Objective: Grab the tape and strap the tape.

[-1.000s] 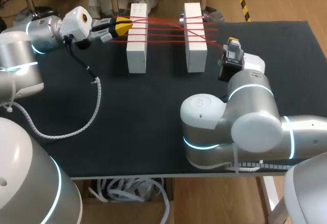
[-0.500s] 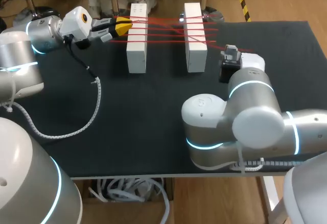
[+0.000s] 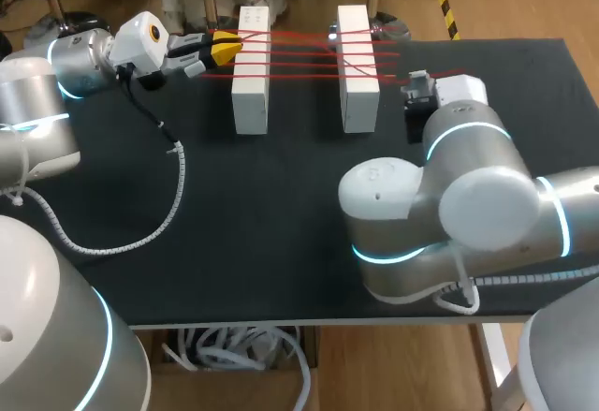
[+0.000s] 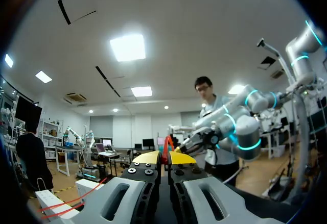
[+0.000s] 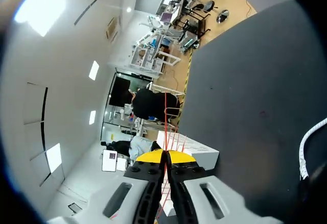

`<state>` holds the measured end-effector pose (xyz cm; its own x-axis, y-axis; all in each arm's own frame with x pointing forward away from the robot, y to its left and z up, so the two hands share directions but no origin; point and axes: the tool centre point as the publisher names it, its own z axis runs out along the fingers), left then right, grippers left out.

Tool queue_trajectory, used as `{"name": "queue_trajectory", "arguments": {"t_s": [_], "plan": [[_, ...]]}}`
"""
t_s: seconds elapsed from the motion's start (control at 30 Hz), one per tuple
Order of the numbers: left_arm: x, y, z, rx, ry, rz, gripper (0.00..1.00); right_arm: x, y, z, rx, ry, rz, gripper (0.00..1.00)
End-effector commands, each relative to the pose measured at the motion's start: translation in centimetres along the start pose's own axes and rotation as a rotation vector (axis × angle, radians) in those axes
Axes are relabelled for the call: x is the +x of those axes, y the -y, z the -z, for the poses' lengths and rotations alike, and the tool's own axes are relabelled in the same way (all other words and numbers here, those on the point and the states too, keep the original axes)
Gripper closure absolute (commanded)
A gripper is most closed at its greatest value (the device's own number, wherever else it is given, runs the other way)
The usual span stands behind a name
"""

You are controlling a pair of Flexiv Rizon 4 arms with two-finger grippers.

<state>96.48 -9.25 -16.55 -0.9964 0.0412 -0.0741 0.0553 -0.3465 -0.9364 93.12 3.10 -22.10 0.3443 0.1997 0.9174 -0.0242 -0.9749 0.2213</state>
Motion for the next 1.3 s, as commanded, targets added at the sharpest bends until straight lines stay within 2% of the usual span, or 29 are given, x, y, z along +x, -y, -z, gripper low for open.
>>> {"name": "queue_trajectory", "arguments": {"t_s": [0.03, 0.53, 0.57, 0.6, 0.63, 0.67, 0.7, 0.77, 0.8, 0.83, 0.9, 0.93, 0.97, 1.0, 1.2, 1.23, 1.3], "plan": [[-0.1, -0.1, 0.1, 0.001, -0.003, 0.001, 1.00, 0.4, -0.9, -0.1, 0.046, 0.014, 0.002, 1.00], [-0.1, -0.1, 0.1, 0.001, -0.003, 0.001, 1.00, 0.4, -0.9, -0.1, 0.046, 0.014, 0.002, 1.00], [-0.2, -0.1, 0.3, -0.062, 0.012, -0.005, 1.00, 0.4, -0.9, -0.1, 0.046, 0.014, 0.002, 1.00], [-0.3, -0.3, 0.6, -0.154, 0.046, 0.036, 1.00, 0.4, -0.9, -0.1, 0.046, 0.014, 0.002, 1.00], [-0.3, -0.3, 0.7, -0.209, 0.046, 0.025, 1.00, 0.4, -0.9, -0.1, 0.046, 0.014, 0.002, 1.00], [-0.3, -0.3, 1.0, -0.298, 0.087, 0.048, 1.00, 0.4, -0.9, -0.1, 0.046, 0.014, 0.002, 1.00], [-0.2, -0.4, 1.2, -0.337, 0.086, 0.043, 1.00, 0.4, -0.9, -0.1, 0.046, 0.014, 0.002, 1.00], [0.1, -0.6, 1.7, -0.476, 0.149, 0.063, 1.00, 0.4, -0.9, -0.1, 0.046, 0.014, 0.002, 1.00], [0.4, -0.6, 1.8, -0.494, 0.156, 0.036, 1.00, 0.4, -0.9, -0.1, 0.046, 0.014, 0.002, 1.00], [0.6, -0.6, 2.1, -0.596, 0.192, 0.066, 1.00, 0.4, -0.9, -0.1, 0.046, 0.014, 0.002, 1.00], [1.2, -0.5, 2.2, -0.665, 0.208, 0.050, 1.00, 0.4, -0.9, -0.1, 0.046, 0.014, 0.002, 1.00], [1.5, -0.4, 2.0, -0.756, 0.217, 0.078, 1.00, 0.4, -0.9, -0.1, 0.046, 0.014, 0.002, 1.00], [1.7, -0.4, 1.9, -0.796, 0.229, 0.078, 1.00, 0.4, -0.9, -0.1, 0.046, 0.014, 0.002, 1.00], [2.0, -0.2, 1.5, -0.889, 0.233, 0.100, 1.00, 0.4, -0.9, -0.1, 0.046, 0.014, 0.002, 1.00], [2.1, -1.3, 0.4, -1.171, 0.257, 0.168, 1.00, 0.4, -0.9, -0.1, 0.046, 0.014, 0.002, 1.00], [2.0, -1.4, 0.3, -1.170, 0.260, 0.166, 1.00, 0.4, -0.9, -0.1, 0.046, 0.014, 0.002, 1.00], [1.6, -1.7, -0.1, -1.246, 0.265, 0.183, 1.00, 0.4, -0.9, -0.1, 0.046, 0.014, 0.002, 1.00]]}}
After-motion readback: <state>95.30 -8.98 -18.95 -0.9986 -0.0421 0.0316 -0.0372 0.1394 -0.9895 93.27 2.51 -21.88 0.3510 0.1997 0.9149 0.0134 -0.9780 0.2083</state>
